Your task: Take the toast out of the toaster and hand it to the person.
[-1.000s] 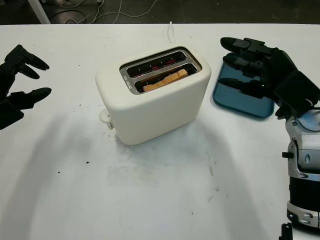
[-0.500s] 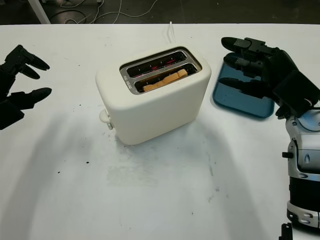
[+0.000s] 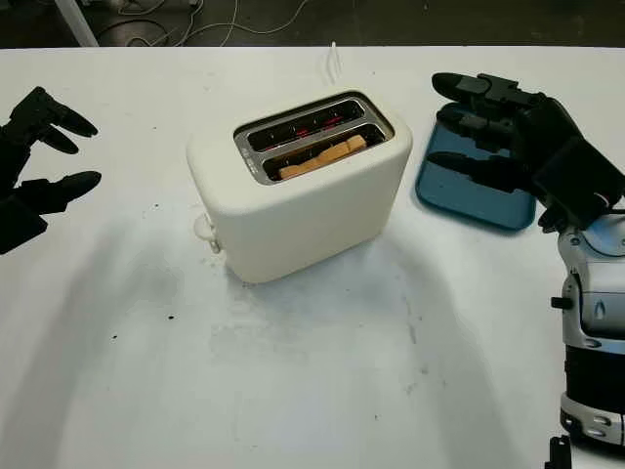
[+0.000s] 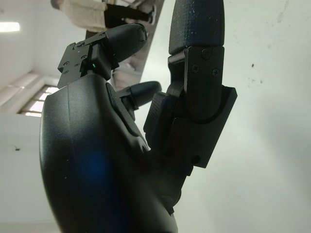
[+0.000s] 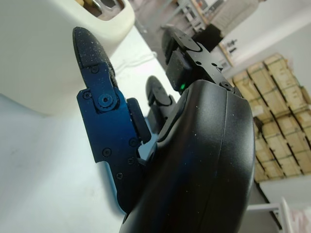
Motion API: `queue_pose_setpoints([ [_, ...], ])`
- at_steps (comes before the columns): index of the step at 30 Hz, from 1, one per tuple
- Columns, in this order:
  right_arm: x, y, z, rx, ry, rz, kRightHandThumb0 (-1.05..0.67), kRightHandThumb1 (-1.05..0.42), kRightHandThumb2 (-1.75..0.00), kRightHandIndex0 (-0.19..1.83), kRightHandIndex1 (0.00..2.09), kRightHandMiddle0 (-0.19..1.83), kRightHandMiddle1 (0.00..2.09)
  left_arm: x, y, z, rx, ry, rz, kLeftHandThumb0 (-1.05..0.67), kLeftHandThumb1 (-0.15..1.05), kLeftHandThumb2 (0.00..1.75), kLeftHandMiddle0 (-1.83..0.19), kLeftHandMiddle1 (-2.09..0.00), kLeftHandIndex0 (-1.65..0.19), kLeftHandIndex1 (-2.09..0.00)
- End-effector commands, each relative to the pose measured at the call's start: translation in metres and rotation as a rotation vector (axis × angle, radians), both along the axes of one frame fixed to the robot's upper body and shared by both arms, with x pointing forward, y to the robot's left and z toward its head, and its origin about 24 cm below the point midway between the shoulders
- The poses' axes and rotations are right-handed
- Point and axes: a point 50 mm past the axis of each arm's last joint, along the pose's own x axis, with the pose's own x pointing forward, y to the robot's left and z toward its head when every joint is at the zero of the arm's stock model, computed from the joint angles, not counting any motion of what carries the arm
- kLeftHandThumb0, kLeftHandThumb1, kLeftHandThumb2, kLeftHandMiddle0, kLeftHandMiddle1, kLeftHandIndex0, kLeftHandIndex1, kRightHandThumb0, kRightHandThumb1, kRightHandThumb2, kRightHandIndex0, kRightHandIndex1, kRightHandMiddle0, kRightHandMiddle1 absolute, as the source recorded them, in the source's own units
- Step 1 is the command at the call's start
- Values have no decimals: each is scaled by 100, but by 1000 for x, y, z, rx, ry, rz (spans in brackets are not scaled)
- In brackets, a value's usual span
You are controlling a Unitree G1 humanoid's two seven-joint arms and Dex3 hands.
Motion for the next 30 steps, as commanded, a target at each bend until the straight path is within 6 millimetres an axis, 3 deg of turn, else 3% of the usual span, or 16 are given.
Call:
queue_pose_setpoints([
  [1,-2,-1,4,-8,-18,-7,-66,-79,0,55,1,54,0,0,-2,2,5,-11,-6,-105,92,45,0,-172,0,-154],
  [30,-3,-1,3,10,-14,0,-62,-79,0,55,0,53,0,-1,0,1,-6,1,-4,-105,92,44,0,-171,0,-154],
])
